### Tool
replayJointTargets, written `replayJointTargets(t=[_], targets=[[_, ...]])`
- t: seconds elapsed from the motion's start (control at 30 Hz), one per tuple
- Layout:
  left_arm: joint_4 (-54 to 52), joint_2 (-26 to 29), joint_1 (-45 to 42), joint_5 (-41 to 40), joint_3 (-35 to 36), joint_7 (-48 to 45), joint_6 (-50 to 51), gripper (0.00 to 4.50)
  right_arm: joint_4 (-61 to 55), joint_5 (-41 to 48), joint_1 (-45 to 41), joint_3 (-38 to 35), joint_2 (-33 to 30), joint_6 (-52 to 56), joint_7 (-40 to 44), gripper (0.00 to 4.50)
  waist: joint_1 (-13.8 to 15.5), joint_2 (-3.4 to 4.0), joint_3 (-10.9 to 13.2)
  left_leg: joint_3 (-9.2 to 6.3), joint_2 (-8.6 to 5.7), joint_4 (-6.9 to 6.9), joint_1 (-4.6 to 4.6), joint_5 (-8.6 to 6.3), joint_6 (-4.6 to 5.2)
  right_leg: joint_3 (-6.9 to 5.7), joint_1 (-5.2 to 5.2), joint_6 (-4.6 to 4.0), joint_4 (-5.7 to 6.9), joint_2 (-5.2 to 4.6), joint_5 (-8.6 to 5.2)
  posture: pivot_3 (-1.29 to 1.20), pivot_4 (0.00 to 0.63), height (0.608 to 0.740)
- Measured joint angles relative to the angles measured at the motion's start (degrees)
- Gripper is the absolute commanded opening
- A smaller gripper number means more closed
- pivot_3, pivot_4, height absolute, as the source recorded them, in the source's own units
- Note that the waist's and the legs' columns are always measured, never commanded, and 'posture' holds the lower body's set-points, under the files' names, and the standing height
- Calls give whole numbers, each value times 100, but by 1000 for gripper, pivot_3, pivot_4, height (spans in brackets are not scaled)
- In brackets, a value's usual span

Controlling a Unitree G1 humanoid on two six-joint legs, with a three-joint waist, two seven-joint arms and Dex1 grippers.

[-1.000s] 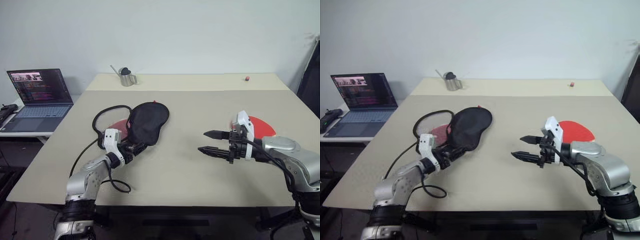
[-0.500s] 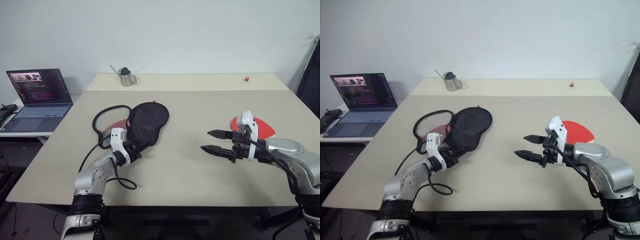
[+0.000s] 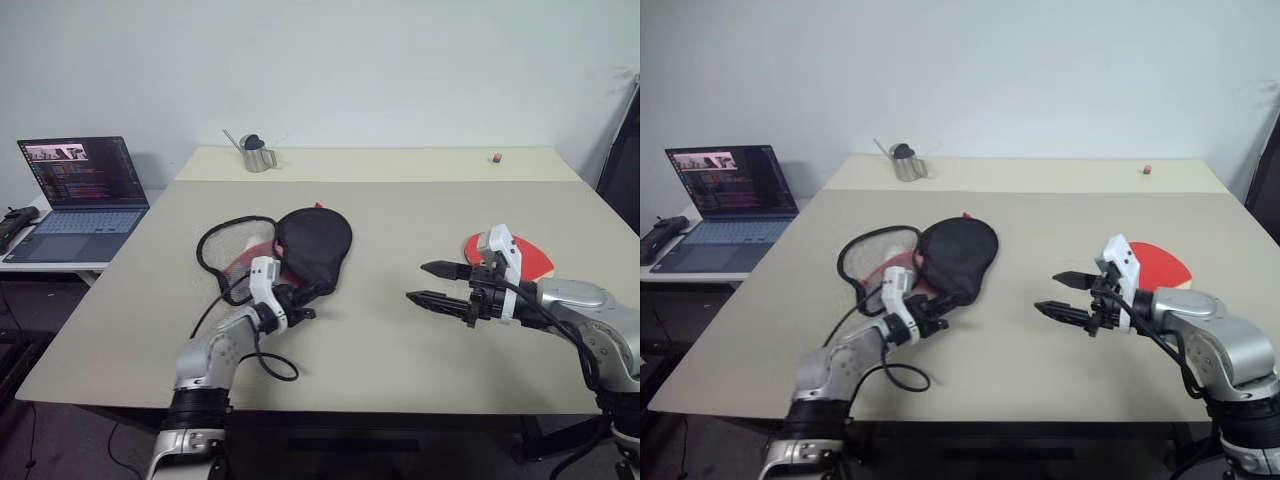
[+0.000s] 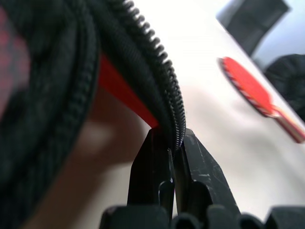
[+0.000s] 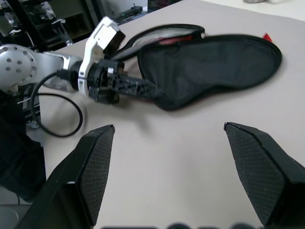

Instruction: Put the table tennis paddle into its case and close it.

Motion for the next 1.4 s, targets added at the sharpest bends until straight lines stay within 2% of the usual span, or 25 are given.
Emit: replayJointTargets(t=[0.27,0.53,0.7,0.93,1.0,1.17,1.4], targets=[[339,-650,-589,-4,-570,-288,1,50,-241,91,235,-258,-103,108,-114,4009,15,-2,1,7,1,-1,0,0,0,2,0,1,-1,0,0,0,150,740],[758,-850,-734,144,-801,-449,-47,50,-461,197,435,-398,-180,216,-279,4009,14,-4,2,7,0,0,0,0,0,2,0,2,-1,1,0,0,150,740],[702,-657,-626,329,-1044,-632,-59,1388,-484,246,459,-467,-183,225,-359,4009,14,-3,1,6,1,-1,2,0,0,2,0,2,-1,1,0,0,150,740],[94,-177,-210,491,-1319,-749,-7,3844,-459,256,428,-449,-186,226,-352,4009,12,-3,1,5,2,-1,2,0,0,3,0,2,1,1,0,0,150,740],[-265,81,13,522,-1394,-801,54,3844,-441,249,368,-411,-183,224,-351,4009,1,-3,1,6,3,-3,4,0,0,6,0,2,0,2,0,0,150,740],[-1462,1228,736,665,-1835,-1256,184,3844,-355,229,219,-337,-184,213,-337,4009,-19,1,-1,5,5,-7,6,-1,1,7,1,1,-1,3,-1,0,150,740],[-2082,1885,1117,836,-2003,-1476,51,3844,-96,178,-10,-242,-103,188,-261,4009,-24,8,-5,6,8,-8,12,-10,18,8,3,-1,1,5,-1,0,150,740]])
